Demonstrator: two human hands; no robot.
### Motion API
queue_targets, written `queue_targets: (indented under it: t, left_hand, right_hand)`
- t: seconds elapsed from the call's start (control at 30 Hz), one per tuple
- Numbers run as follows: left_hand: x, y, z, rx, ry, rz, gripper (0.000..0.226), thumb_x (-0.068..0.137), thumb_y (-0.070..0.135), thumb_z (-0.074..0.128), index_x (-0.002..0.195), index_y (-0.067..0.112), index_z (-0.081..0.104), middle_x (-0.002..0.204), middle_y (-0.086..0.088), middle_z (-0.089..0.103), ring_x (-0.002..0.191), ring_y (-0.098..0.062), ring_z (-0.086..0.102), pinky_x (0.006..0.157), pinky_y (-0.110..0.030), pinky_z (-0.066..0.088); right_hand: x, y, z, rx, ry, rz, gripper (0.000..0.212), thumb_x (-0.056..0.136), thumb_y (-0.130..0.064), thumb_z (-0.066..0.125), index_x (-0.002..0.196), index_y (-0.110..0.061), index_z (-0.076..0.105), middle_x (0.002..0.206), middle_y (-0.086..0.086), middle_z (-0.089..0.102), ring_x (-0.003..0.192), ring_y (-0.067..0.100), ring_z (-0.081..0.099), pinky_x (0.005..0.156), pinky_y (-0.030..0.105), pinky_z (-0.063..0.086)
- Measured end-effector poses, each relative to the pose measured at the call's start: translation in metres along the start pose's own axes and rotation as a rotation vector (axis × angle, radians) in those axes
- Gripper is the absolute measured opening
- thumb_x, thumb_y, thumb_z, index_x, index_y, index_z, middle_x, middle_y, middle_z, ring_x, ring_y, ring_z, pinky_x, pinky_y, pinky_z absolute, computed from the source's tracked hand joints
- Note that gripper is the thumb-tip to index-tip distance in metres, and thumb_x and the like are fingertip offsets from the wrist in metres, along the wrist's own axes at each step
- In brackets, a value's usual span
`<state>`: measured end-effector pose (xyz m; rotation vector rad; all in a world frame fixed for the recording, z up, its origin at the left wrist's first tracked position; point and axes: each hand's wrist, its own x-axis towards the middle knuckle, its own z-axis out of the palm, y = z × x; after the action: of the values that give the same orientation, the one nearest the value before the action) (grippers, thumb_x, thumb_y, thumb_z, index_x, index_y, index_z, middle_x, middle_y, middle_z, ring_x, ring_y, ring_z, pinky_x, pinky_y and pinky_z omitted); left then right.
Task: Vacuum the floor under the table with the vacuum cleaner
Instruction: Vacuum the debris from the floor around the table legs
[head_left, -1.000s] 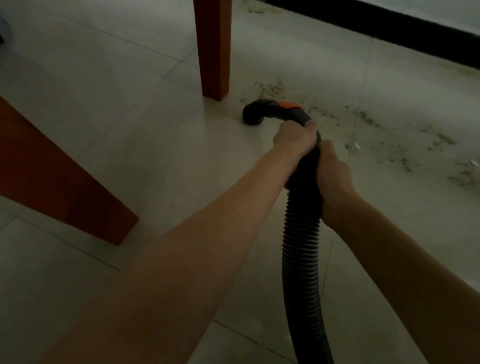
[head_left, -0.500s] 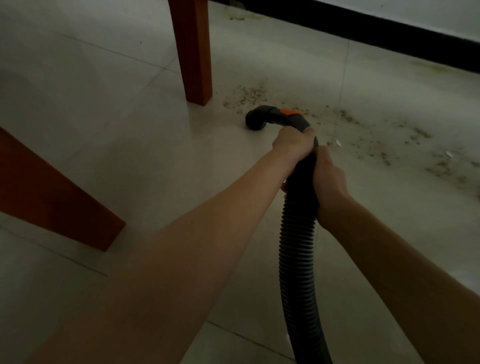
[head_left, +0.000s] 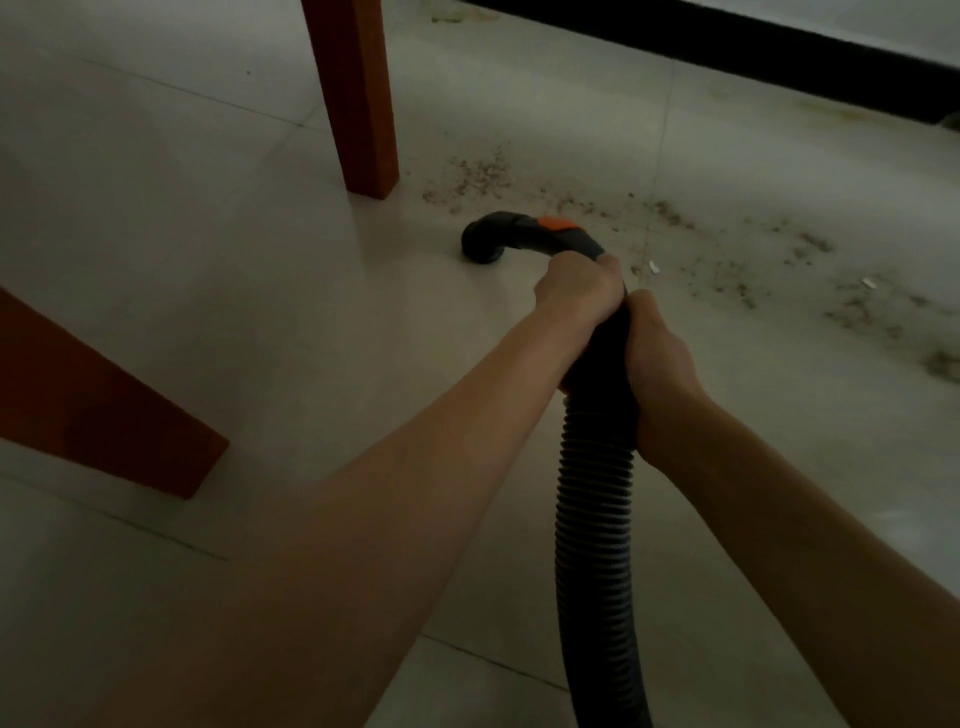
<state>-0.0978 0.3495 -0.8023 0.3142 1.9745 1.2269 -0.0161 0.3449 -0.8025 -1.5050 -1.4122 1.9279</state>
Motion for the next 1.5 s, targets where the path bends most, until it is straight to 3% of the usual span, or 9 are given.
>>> queue_targets:
  t: [0.4, 0.57, 0.67, 0.8, 1.2, 1.4, 1.5]
  left_hand:
    - [-0.004, 0.010, 0.026, 0.062, -0.115, 0.024, 0.047, 0.100, 0.030, 0.038, 0.134, -0.003, 0.040, 0.131, -0.015, 0.053, 0.118, -0.029, 0.052, 0.090, -0.030, 0.041]
    - [0.008, 0.010, 0.016, 0.035, -0.098, 0.033, 0.047, 0.099, 0.029, 0.040, 0.133, -0.004, 0.041, 0.129, -0.017, 0.054, 0.116, -0.031, 0.053, 0.094, -0.033, 0.043]
    - [0.009, 0.009, 0.016, 0.047, -0.103, 0.048, 0.047, 0.099, 0.029, 0.041, 0.133, -0.003, 0.042, 0.127, -0.017, 0.055, 0.114, -0.031, 0.055, 0.092, -0.033, 0.045]
    - [0.001, 0.005, 0.022, 0.060, -0.109, 0.051, 0.047, 0.100, 0.029, 0.039, 0.136, -0.003, 0.038, 0.128, -0.016, 0.054, 0.115, -0.030, 0.054, 0.093, -0.033, 0.045]
    - [-0.045, -0.013, 0.058, 0.063, -0.209, 0.024, 0.042, 0.099, 0.030, 0.040, 0.127, -0.001, 0.046, 0.120, -0.015, 0.058, 0.110, -0.030, 0.057, 0.097, -0.039, 0.046]
    - [-0.041, -0.012, 0.066, 0.040, -0.214, 0.018, 0.043, 0.099, 0.031, 0.040, 0.129, 0.000, 0.046, 0.120, -0.016, 0.058, 0.107, -0.029, 0.058, 0.094, -0.038, 0.048]
    - [-0.030, -0.006, 0.064, 0.050, -0.204, 0.025, 0.044, 0.099, 0.031, 0.039, 0.131, 0.001, 0.045, 0.120, -0.015, 0.058, 0.106, -0.028, 0.058, 0.085, -0.033, 0.047]
  right_hand:
    - [0.003, -0.003, -0.021, 0.000, 0.129, -0.032, 0.037, 0.098, -0.037, 0.043, 0.086, -0.005, 0.059, 0.056, 0.009, 0.064, 0.048, 0.022, 0.063, 0.060, 0.038, 0.058]
    - [0.010, -0.004, -0.009, 0.007, 0.086, -0.042, 0.037, 0.098, -0.037, 0.044, 0.090, -0.004, 0.059, 0.058, 0.010, 0.064, 0.045, 0.022, 0.062, 0.052, 0.036, 0.057]
    - [0.011, -0.005, -0.010, 0.007, 0.044, -0.039, 0.037, 0.099, -0.036, 0.044, 0.099, -0.002, 0.059, 0.070, 0.015, 0.065, 0.049, 0.024, 0.063, 0.052, 0.035, 0.057]
    - [0.003, 0.000, -0.016, 0.009, 0.094, -0.026, 0.036, 0.099, -0.035, 0.042, 0.093, -0.003, 0.057, 0.068, 0.014, 0.063, 0.044, 0.022, 0.061, 0.047, 0.032, 0.056]
    - [-0.040, 0.022, -0.055, -0.004, 0.199, 0.012, 0.037, 0.098, -0.036, 0.041, 0.090, -0.004, 0.058, 0.066, 0.012, 0.064, 0.053, 0.024, 0.062, 0.059, 0.037, 0.057]
    - [-0.034, 0.022, -0.064, -0.014, 0.191, -0.011, 0.037, 0.099, -0.035, 0.040, 0.092, -0.003, 0.057, 0.071, 0.014, 0.064, 0.054, 0.025, 0.062, 0.057, 0.036, 0.057]
    - [-0.023, 0.017, -0.061, -0.008, 0.165, -0.026, 0.037, 0.099, -0.033, 0.039, 0.099, -0.001, 0.058, 0.073, 0.015, 0.064, 0.053, 0.024, 0.062, 0.053, 0.033, 0.056]
